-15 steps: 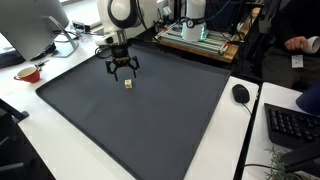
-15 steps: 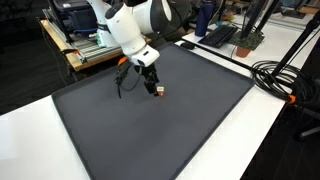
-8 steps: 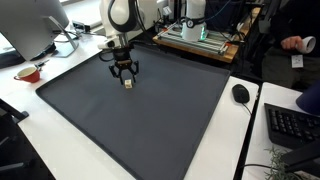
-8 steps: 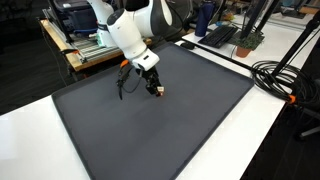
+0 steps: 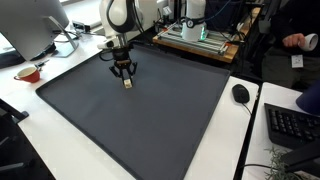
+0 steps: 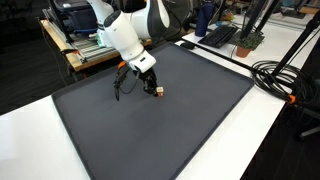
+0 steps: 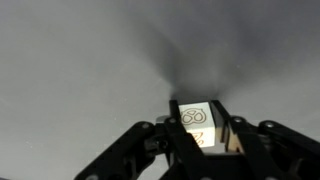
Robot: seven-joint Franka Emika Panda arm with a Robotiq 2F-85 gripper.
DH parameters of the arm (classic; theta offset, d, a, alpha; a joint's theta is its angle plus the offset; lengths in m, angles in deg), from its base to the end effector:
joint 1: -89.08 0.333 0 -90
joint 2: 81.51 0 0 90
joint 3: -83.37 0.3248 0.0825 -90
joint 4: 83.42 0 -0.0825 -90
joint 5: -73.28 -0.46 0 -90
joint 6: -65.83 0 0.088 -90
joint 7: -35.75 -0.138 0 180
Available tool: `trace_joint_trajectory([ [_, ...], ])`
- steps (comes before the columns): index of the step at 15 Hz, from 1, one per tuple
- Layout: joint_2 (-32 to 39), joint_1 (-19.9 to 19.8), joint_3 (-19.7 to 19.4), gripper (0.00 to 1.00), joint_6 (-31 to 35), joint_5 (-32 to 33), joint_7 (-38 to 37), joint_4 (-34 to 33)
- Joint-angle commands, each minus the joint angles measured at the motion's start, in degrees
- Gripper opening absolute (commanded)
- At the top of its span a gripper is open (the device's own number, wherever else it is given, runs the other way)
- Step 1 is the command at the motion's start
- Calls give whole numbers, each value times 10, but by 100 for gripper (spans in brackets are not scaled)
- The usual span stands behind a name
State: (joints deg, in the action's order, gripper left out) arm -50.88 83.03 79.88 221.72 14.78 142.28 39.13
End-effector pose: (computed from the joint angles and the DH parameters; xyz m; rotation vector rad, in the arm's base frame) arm 0.5900 -0.1233 0.0596 -2.7155 -1.0981 -0.5418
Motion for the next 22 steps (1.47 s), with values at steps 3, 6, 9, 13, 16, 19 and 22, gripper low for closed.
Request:
trace_joint_trajectory([
  [3,-23,-4,6,10,9,-17,10,15],
  [6,-50,-2,5,10,18,-19,11,33],
  [9,-62,2,-1,10,12,-6,-6,39],
  [13,-52,0,0,35,9,0,-4,27],
  [16,-60,0,0,35,9,0,-5,34],
  [19,-60,0,0,35,9,0,-5,34],
  [22,-60,0,0,35,9,0,-5,34],
])
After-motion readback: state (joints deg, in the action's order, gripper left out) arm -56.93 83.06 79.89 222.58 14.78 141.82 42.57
